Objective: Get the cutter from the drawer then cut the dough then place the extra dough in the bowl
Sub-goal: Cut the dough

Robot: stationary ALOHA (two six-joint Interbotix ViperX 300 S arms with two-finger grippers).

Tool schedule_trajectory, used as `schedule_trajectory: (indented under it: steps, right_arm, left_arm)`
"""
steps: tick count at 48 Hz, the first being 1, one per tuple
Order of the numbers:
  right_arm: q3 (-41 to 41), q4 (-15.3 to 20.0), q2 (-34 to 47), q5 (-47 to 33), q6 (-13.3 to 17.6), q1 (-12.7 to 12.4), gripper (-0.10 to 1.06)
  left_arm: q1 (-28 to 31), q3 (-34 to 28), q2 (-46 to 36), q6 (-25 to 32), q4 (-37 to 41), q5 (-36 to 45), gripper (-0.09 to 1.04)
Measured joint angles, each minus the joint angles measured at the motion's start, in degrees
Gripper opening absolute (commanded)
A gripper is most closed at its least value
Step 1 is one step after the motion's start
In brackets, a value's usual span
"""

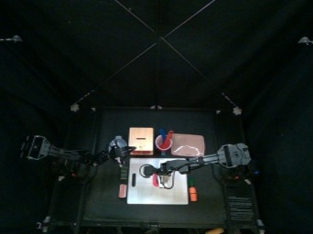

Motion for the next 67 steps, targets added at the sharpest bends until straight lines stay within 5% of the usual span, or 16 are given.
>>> schedule_trajectory:
  steps: [11, 20, 29, 37, 49, 67]
  right_arm:
    - [6.68, -2.9, -8.61, -7.73, 0.0, 0.18, 0.89]
    - [17.67, -5.1, -18.02, -25.75, -0.26, 0.44, 0.89]
    - [30.67, -7.21, -25.49, -46.85, -0.79, -0.62, 0.89]
    - [35.42, -10.46, -26.19, -51.15, -0.09, -3.25, 0.89]
    - [40.43, -6.77, -26.19, -63.11, -0.09, -1.76, 0.89]
    - [50.01, 0.88, -21.09, -86.84, -0.18, 5.1, 0.88]
  left_arm:
    - [-1.58, -2.29, 2.37, 0.26, 1.58, 1.49, 0.42]
    - [-4.13, -5.45, 4.66, -1.32, 2.29, 2.72, 0.53]
    - [-5.27, -8.53, 6.5, -12.92, 3.34, 2.9, 0.71]
    - [-5.71, -9.93, 11.07, -24.35, 9.76, 0.88, 0.78]
    - [-6.5, -15.29, 23.47, -31.73, 23.38, -4.31, 0.78]
    - [-7.65, -17.67, 28.3, -34.54, 23.82, -4.83, 0.78]
